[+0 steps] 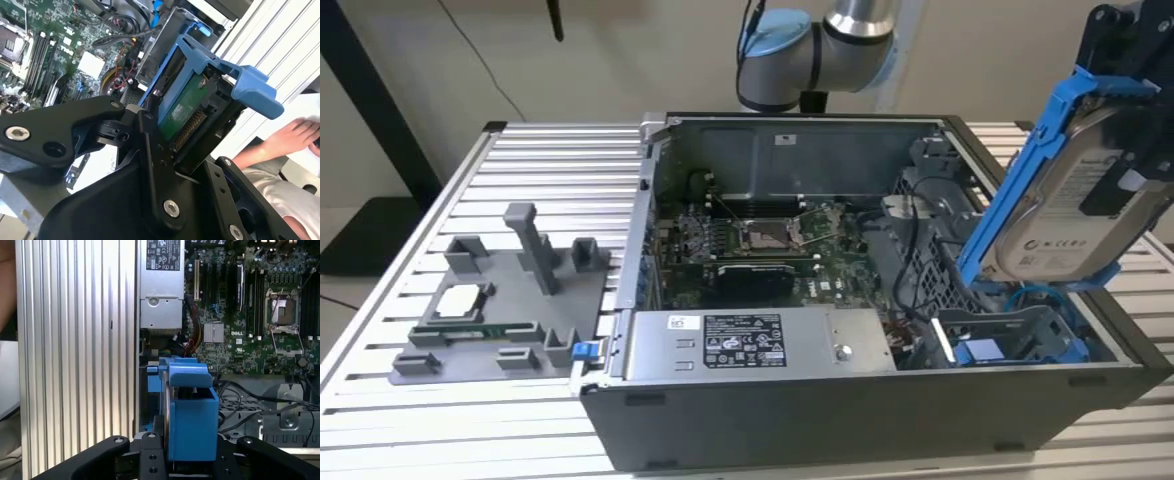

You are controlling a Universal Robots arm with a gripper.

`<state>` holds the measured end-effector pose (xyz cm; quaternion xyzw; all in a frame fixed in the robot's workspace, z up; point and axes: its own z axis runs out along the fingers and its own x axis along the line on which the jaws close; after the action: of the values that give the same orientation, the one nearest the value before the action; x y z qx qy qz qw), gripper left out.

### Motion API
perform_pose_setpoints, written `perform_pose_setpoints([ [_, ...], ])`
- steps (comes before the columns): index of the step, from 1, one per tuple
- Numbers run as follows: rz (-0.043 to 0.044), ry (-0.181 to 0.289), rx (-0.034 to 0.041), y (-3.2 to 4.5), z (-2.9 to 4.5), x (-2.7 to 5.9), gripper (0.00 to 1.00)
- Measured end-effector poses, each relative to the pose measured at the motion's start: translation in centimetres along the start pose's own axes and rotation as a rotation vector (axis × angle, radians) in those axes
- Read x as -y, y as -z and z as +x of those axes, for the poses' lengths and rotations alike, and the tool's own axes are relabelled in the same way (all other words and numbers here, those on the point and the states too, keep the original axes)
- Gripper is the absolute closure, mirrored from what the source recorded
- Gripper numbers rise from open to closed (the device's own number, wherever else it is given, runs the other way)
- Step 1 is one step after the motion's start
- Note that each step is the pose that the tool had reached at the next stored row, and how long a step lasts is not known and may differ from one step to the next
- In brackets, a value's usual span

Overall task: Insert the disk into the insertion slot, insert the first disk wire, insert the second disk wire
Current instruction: 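Insert the disk into the insertion slot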

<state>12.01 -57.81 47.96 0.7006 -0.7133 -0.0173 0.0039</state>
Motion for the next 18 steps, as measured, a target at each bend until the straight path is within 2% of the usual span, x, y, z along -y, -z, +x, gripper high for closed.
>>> perform_pose_setpoints([
  [8, 0.0000, 0.000, 0.0002, -1.07, 0.06, 0.19, 1.00],
  [18, -0.0037, 0.000, 0.0001, -2.15, 0.06, 1.08, 1.00],
])
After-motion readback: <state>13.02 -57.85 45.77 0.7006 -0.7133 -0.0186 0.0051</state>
